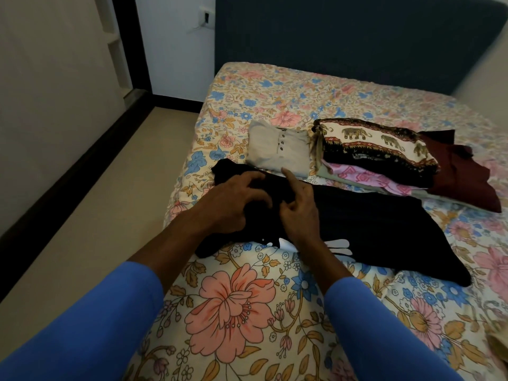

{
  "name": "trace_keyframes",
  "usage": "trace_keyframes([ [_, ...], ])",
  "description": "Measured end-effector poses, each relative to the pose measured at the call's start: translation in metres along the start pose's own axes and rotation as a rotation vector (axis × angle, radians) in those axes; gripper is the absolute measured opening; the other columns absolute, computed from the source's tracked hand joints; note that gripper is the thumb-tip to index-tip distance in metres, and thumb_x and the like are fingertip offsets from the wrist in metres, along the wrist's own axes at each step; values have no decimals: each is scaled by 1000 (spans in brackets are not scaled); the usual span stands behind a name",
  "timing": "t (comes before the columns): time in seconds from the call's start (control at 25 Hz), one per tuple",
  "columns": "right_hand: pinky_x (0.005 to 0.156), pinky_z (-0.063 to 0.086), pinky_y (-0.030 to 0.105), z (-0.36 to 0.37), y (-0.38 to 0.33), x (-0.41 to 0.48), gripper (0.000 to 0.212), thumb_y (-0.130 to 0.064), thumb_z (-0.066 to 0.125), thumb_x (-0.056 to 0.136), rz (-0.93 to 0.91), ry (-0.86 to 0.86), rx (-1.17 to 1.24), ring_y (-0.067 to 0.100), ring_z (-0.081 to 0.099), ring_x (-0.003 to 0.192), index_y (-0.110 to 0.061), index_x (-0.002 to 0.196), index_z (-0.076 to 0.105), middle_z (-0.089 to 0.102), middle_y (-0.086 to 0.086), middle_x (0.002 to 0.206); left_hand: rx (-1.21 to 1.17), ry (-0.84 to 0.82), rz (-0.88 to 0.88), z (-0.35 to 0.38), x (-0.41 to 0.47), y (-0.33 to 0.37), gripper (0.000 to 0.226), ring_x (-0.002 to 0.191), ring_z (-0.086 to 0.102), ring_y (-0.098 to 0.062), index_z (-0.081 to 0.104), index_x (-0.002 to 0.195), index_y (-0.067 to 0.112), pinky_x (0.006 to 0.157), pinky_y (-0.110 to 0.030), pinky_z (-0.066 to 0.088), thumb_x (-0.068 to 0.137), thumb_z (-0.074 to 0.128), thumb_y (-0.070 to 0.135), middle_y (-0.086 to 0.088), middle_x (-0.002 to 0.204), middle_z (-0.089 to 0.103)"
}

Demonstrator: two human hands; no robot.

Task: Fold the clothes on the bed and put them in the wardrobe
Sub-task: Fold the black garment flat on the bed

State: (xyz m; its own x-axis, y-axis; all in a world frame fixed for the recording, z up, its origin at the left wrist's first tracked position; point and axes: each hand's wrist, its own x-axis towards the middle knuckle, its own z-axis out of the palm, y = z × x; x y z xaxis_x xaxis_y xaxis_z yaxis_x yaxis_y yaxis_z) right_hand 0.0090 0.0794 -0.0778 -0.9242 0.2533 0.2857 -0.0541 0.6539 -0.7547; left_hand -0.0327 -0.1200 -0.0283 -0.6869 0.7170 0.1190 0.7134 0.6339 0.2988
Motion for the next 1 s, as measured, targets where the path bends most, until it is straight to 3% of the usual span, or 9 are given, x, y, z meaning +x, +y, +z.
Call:
trace_keyframes([
  [0.08,76,56,27,4,0,0,51,-19,61,98,-8,30,-55,11,64,92,-45,142,53,49,-5,129,121,-3,12,-1,-3,-4,39,136,43,-24,66,118,35,99,-46,51,82,71,22,1,154,40],
  [0.2,86,56,30,2,7,8,30,-23,65,99,224,91,160,12,65,99,-22,129,66,65,0,122,-207,150,-172,-5,-2,-12,24,108,63,-18,70,109,25,86,-32,50,88,73,35,6,113,64],
  [0.32,65,58,29,-3,14,13,29,-26,72,96,406,69,480,13,68,75,-14,122,70,72,11,112,-569,447,-430,-6,8,-20,26,88,71,-17,70,105,24,82,-35,57,87,70,43,7,96,72],
  [0.4,55,54,24,-4,16,15,21,-24,77,92,442,86,572,14,65,65,-12,108,71,73,16,107,-518,566,-607,-9,19,-26,19,90,69,-19,69,104,25,80,-32,54,88,71,34,6,93,72],
  [0.6,51,50,24,-3,10,26,17,-30,78,90,556,103,553,12,62,56,-15,96,73,76,9,95,-564,359,-844,-11,57,-44,27,95,65,-26,68,104,14,80,-34,51,89,72,35,-3,97,66],
  [0.68,51,48,24,-7,5,35,16,-30,78,90,645,23,519,12,60,59,-17,98,73,76,8,98,-607,264,-841,-6,61,-51,30,93,65,-24,71,105,12,81,-34,54,84,82,30,-3,96,65],
  [0.8,46,44,22,-25,-10,54,10,-16,75,93,672,-59,483,11,57,59,-17,101,69,74,9,105,-724,333,-810,-16,61,-60,45,99,62,-18,70,121,19,88,-34,58,79,86,12,-2,111,66],
  [0.92,49,49,21,-43,-24,61,18,-1,69,92,441,-34,464,13,62,64,-18,97,69,72,12,106,-427,517,-462,-27,50,-42,47,91,66,-11,69,122,27,85,-29,56,79,83,14,11,99,68],
  [1.0,61,55,28,-53,-25,42,24,1,69,90,262,-64,401,15,65,73,-23,90,70,71,10,105,-262,468,-158,-27,24,-17,50,80,61,-6,65,126,27,75,-25,51,80,74,9,13,96,64],
])
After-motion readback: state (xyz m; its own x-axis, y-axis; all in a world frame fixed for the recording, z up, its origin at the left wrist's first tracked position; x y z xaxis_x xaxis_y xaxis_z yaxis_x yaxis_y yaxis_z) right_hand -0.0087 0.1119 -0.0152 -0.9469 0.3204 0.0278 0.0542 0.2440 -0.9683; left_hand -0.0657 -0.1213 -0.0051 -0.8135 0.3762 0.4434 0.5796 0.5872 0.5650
